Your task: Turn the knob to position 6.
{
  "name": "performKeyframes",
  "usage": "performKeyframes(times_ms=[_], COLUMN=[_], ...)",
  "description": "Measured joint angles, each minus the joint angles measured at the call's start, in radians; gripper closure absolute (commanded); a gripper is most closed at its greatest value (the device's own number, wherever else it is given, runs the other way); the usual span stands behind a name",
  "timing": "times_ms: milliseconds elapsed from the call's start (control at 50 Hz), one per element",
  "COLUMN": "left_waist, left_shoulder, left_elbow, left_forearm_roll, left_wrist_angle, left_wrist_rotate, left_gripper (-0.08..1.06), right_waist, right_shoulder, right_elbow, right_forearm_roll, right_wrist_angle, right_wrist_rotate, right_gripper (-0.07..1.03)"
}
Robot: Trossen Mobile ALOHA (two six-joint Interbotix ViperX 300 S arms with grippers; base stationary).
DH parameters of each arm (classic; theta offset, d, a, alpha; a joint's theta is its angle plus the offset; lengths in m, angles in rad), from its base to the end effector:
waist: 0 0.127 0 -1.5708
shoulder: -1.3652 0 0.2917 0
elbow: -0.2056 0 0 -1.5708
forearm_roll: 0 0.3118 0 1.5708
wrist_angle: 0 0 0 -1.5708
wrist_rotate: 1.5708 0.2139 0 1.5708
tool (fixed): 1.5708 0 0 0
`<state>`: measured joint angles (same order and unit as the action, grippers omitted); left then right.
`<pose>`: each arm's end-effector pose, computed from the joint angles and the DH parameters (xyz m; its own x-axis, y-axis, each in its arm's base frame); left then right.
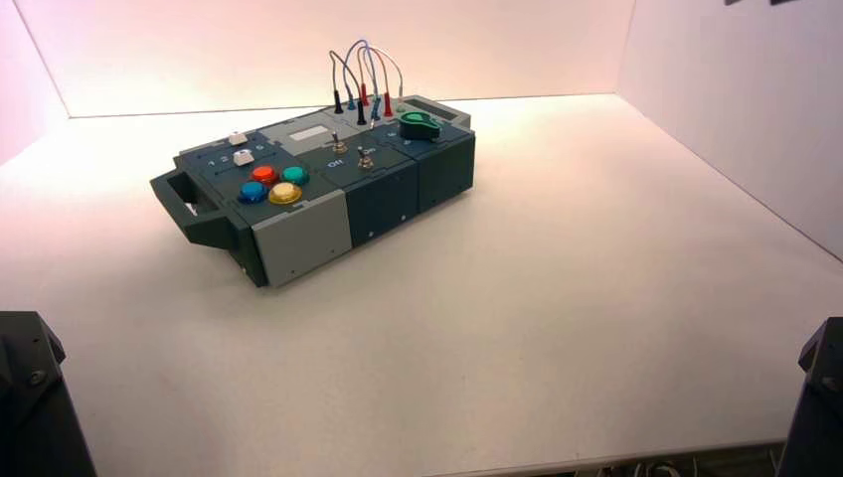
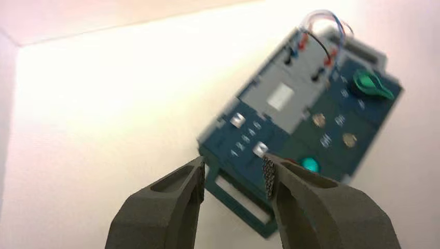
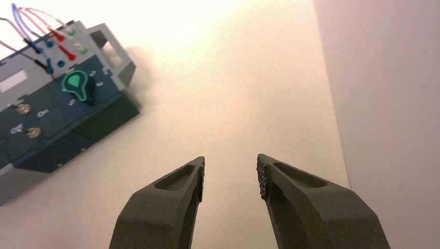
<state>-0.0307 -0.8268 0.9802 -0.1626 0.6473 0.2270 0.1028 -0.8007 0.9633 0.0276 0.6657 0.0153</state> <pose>0.2868 -0.0297 0.1647 0.6941 -0.1190 -0.7100 0.1674 0.9859 -0.0015 0.2869 0.0333 0.1605 0.6709 0.0863 -0.7365 -0.0869 0.9955 0.0376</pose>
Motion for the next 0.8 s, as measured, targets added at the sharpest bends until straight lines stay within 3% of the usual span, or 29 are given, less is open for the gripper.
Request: performKeyframes(times_ms=[160,360,680,800], left_waist=[-0.029,-0.038,-0.043,-0.063], left_shoulder=[0.078,0.144,0.181,0.212], left_elbow=[-0.084,-0.127,-0.150,-0.175], left_forearm_roll=[-0.002,-0.006,-0.028,-0.035], left_wrist_angle=[0.086,0.084,0.051,0.078], left_wrist_rotate=[0.002,0.002,0.009,0.058], left_gripper=[0.45,0.99,1.00,1.00], right_waist=[0.037,0.120,0.195,0.218], right_shoulder=[0.083,0.183,0.370,0.440], right_elbow=[-0.095,-0.184,-0.276,-0.305], right_forearm_roll=[0.003,0.002,0.000,-0.002], right_wrist_angle=[0.075,0.129,0.210,0.222], right_wrist_rotate=[-0.002,-0.021,-0.040,-0.097], right_gripper=[0.53,0.63,0.95,0.98])
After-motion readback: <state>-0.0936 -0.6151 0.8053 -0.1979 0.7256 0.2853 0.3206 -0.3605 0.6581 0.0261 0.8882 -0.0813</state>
